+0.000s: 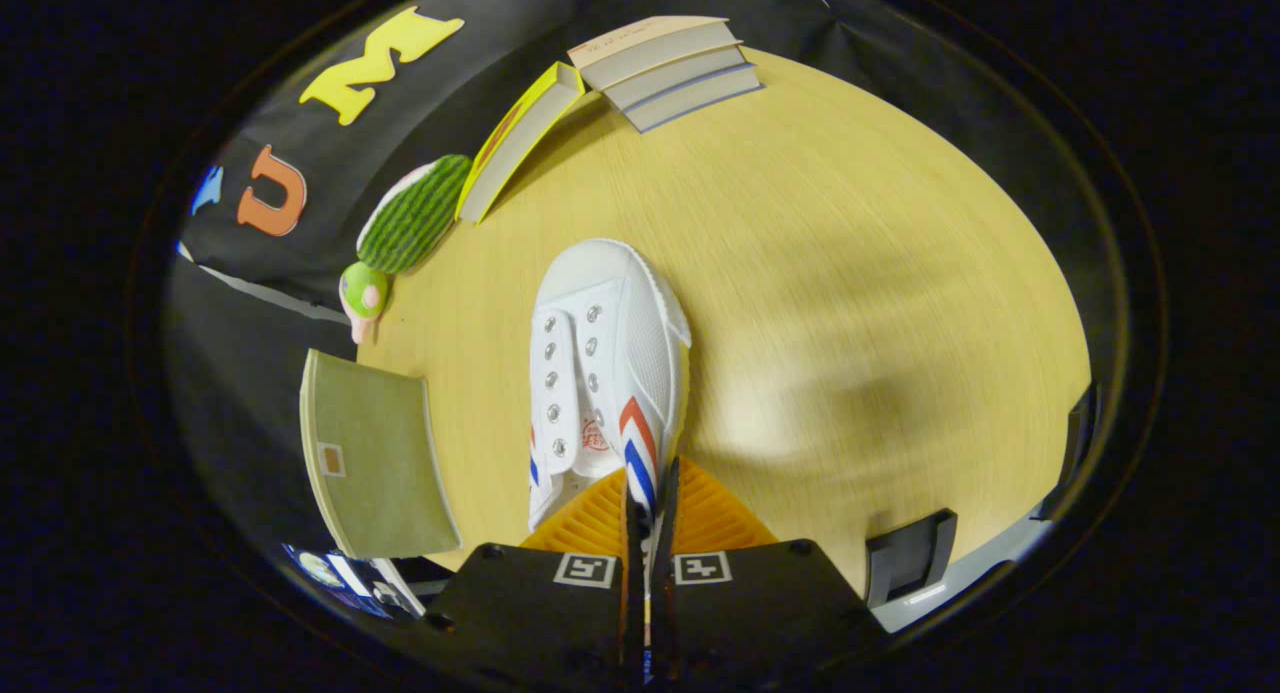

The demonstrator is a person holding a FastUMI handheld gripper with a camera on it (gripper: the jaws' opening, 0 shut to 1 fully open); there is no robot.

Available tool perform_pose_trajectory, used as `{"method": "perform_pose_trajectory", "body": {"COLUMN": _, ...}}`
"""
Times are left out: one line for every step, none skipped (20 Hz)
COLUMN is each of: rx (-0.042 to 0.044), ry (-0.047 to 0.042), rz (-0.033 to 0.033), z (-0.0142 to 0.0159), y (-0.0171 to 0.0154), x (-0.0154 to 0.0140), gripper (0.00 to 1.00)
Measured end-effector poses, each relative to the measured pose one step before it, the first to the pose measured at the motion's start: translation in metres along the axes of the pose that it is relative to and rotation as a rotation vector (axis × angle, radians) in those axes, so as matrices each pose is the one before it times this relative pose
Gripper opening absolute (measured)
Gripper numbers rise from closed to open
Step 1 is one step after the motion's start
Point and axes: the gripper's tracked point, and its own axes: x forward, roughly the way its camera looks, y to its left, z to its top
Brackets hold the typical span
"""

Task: Open the storage box then place both shoes into the box .Put the left shoe in first, then the right shoe, with the right side of both shoes facing outward in a uniform manner.

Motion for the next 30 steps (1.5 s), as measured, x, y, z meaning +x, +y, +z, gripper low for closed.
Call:
{"method": "perform_pose_trajectory", "body": {"rx": 0.00946, "ry": -0.00334, "rz": 0.00338, "z": -0.00141, "y": 0.01110, "x": -0.00670, "gripper": 0.08}}
{"method": "perform_pose_trajectory", "body": {"rx": 0.00259, "ry": 0.00022, "rz": 0.00315, "z": -0.00233, "y": 0.01246, "x": -0.00768, "gripper": 0.08}}
{"method": "perform_pose_trajectory", "body": {"rx": -0.00207, "ry": 0.00113, "rz": 0.00008, "z": -0.00398, "y": 0.01485, "x": -0.00855, "gripper": 0.08}}
{"method": "perform_pose_trajectory", "body": {"rx": -0.00576, "ry": -0.00512, "rz": 0.00114, "z": -0.00204, "y": 0.01604, "x": -0.00784, "gripper": 0.08}}
{"method": "perform_pose_trajectory", "body": {"rx": -0.01548, "ry": -0.01040, "rz": 0.00267, "z": -0.00120, "y": 0.01921, "x": -0.00844, "gripper": 0.08}}
{"method": "perform_pose_trajectory", "body": {"rx": -0.02112, "ry": -0.01331, "rz": 0.00453, "z": -0.00148, "y": 0.02033, "x": -0.00806, "gripper": 0.08}}
{"method": "perform_pose_trajectory", "body": {"rx": -0.01926, "ry": -0.00979, "rz": 0.00801, "z": -0.00262, "y": 0.02147, "x": -0.00652, "gripper": 0.08}}
{"method": "perform_pose_trajectory", "body": {"rx": -0.01596, "ry": -0.00639, "rz": 0.01215, "z": -0.00370, "y": 0.02212, "x": -0.00654, "gripper": 0.08}}
{"method": "perform_pose_trajectory", "body": {"rx": -0.01733, "ry": -0.00352, "rz": 0.01469, "z": -0.00416, "y": 0.02334, "x": -0.00505, "gripper": 0.08}}
{"method": "perform_pose_trajectory", "body": {"rx": -0.01995, "ry": -0.00349, "rz": 0.01539, "z": -0.00315, "y": 0.02174, "x": -0.00323, "gripper": 0.08}}
{"method": "perform_pose_trajectory", "body": {"rx": -0.02377, "ry": -0.00300, "rz": 0.01510, "z": -0.00484, "y": 0.02438, "x": -0.00320, "gripper": 0.08}}
{"method": "perform_pose_trajectory", "body": {"rx": -0.02084, "ry": -0.00134, "rz": 0.01584, "z": -0.00344, "y": 0.02096, "x": -0.00156, "gripper": 0.08}}
{"method": "perform_pose_trajectory", "body": {"rx": -0.01493, "ry": 0.00214, "rz": 0.01346, "z": -0.00430, "y": 0.02156, "x": 0.00147, "gripper": 0.08}}
{"method": "perform_pose_trajectory", "body": {"rx": -0.01060, "ry": 0.01221, "rz": 0.00699, "z": -0.00297, "y": 0.01768, "x": 0.00383, "gripper": 0.08}}
{"method": "perform_pose_trajectory", "body": {"rx": -0.00562, "ry": 0.00674, "rz": 0.00697, "z": -0.00442, "y": 0.01390, "x": 0.01146, "gripper": 0.08}}
{"method": "perform_pose_trajectory", "body": {"rx": -0.00795, "ry": 0.00335, "rz": 0.00487, "z": -0.00289, "y": 0.01386, "x": 0.00699, "gripper": 0.08}}
{"method": "perform_pose_trajectory", "body": {"rx": -0.00528, "ry": 0.00373, "rz": -0.00065, "z": -0.00396, "y": 0.01115, "x": 0.00698, "gripper": 0.08}}
{"method": "perform_pose_trajectory", "body": {"rx": -0.00086, "ry": 0.00662, "rz": -0.00292, "z": -0.00410, "y": 0.00843, "x": 0.00740, "gripper": 0.08}}
{"method": "perform_pose_trajectory", "body": {"rx": 0.00180, "ry": 0.00899, "rz": -0.00370, "z": -0.00480, "y": 0.00812, "x": 0.00625, "gripper": 0.08}}
{"method": "perform_pose_trajectory", "body": {"rx": 0.00332, "ry": 0.00804, "rz": -0.00333, "z": -0.00381, "y": 0.00598, "x": 0.00719, "gripper": 0.08}}
{"method": "perform_pose_trajectory", "body": {"rx": 0.00509, "ry": 0.00831, "rz": -0.00483, "z": -0.00311, "y": 0.00468, "x": 0.00709, "gripper": 0.08}}
{"method": "perform_pose_trajectory", "body": {"rx": 0.00291, "ry": 0.00759, "rz": -0.00636, "z": -0.00403, "y": 0.00393, "x": 0.00746, "gripper": 0.08}}
{"method": "perform_pose_trajectory", "body": {"rx": 0.00421, "ry": 0.00299, "rz": -0.00527, "z": -0.00145, "y": 0.00252, "x": 0.00533, "gripper": 0.08}}
{"method": "perform_pose_trajectory", "body": {"rx": 0.00117, "ry": 0.00264, "rz": -0.00361, "z": -0.00202, "y": 0.00327, "x": 0.00600, "gripper": 0.08}}
{"method": "perform_pose_trajectory", "body": {"rx": -0.00028, "ry": 0.00223, "rz": -0.00301, "z": -0.00150, "y": 0.00294, "x": 0.00495, "gripper": 0.08}}
{"method": "perform_pose_trajectory", "body": {"rx": -0.00477, "ry": 0.00497, "rz": -0.00458, "z": -0.00212, "y": 0.00126, "x": 0.00489, "gripper": 0.08}}
{"method": "perform_pose_trajectory", "body": {"rx": -0.00206, "ry": 0.00268, "rz": -0.00508, "z": -0.00182, "y": -0.00022, "x": 0.00403, "gripper": 0.08}}
{"method": "perform_pose_trajectory", "body": {"rx": -0.00146, "ry": 0.00663, "rz": -0.00257, "z": -0.00155, "y": 0.00028, "x": 0.00394, "gripper": 0.08}}
{"method": "perform_pose_trajectory", "body": {"rx": 0.00207, "ry": 0.00415, "rz": -0.00233, "z": -0.00112, "y": 0.00083, "x": 0.00313, "gripper": 0.08}}
{"method": "perform_pose_trajectory", "body": {"rx": 0.00178, "ry": 0.00075, "rz": -0.00389, "z": -0.00006, "y": -0.00099, "x": 0.00260, "gripper": 0.08}}
